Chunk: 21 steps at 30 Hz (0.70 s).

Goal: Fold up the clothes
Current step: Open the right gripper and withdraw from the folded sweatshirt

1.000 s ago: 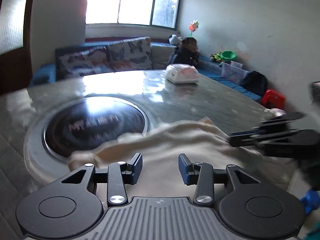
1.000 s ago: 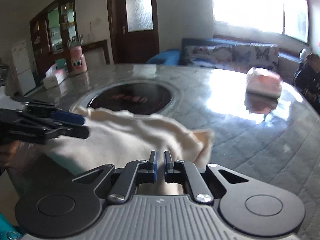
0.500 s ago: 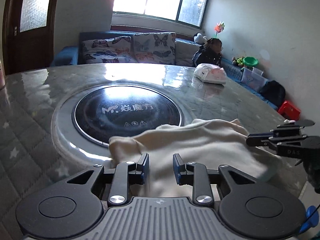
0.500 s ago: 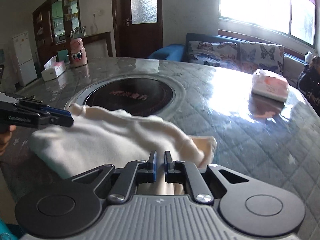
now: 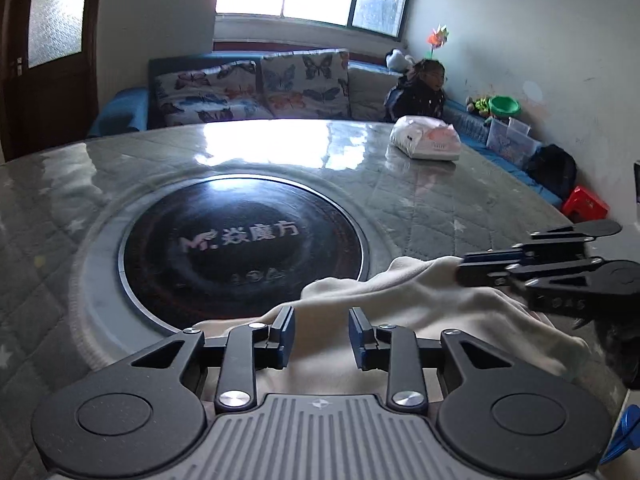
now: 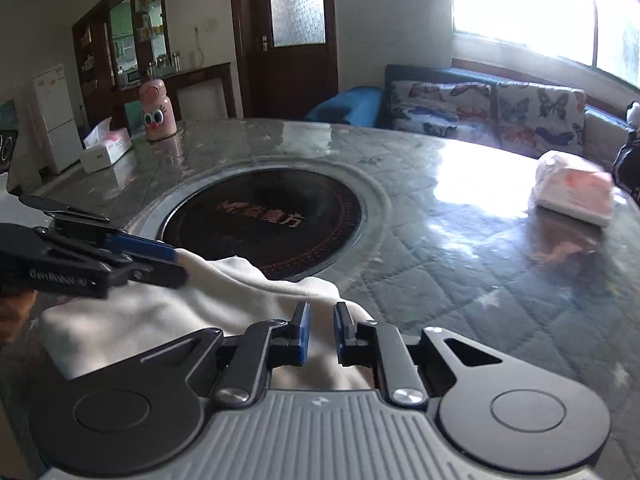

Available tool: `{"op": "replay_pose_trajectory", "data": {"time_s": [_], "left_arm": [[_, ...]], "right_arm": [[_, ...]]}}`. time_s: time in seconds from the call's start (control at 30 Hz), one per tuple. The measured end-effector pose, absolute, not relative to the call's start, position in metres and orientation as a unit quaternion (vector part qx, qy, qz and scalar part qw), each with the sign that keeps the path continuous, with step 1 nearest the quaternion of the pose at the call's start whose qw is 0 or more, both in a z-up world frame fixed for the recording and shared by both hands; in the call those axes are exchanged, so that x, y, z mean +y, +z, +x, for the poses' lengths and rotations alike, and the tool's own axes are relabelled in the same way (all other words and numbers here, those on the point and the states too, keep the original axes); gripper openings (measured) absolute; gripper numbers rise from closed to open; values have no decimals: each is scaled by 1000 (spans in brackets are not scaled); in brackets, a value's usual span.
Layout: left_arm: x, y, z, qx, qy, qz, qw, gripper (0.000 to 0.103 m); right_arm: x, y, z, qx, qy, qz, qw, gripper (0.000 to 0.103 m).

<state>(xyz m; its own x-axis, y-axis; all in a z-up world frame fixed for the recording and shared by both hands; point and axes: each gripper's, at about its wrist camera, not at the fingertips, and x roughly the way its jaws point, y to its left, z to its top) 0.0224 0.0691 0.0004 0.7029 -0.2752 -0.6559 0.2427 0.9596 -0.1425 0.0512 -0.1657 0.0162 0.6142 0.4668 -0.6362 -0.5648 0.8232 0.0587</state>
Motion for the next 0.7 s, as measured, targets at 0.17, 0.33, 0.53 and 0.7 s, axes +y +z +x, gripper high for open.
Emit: {"op": "replay_pose_trajectory", "data": {"time_s": [0.17,0.33,0.53,0.7], "left_arm": [[70,-4,30,377,-130,-33,917,40],[64,1,20,371,-125,-25,920,57],[62,11,3,362,-113,-27,925,75],[62,18,-14,350,-105,-30,930,88]], "right_arm": [[-160,9,59,337,283,-83,894,17],[-158,17,42,319,284,-94,899,40],[-158,25,19,304,279,-84,907,58],[-161,29,4,298,273,-79,911,72]]}}
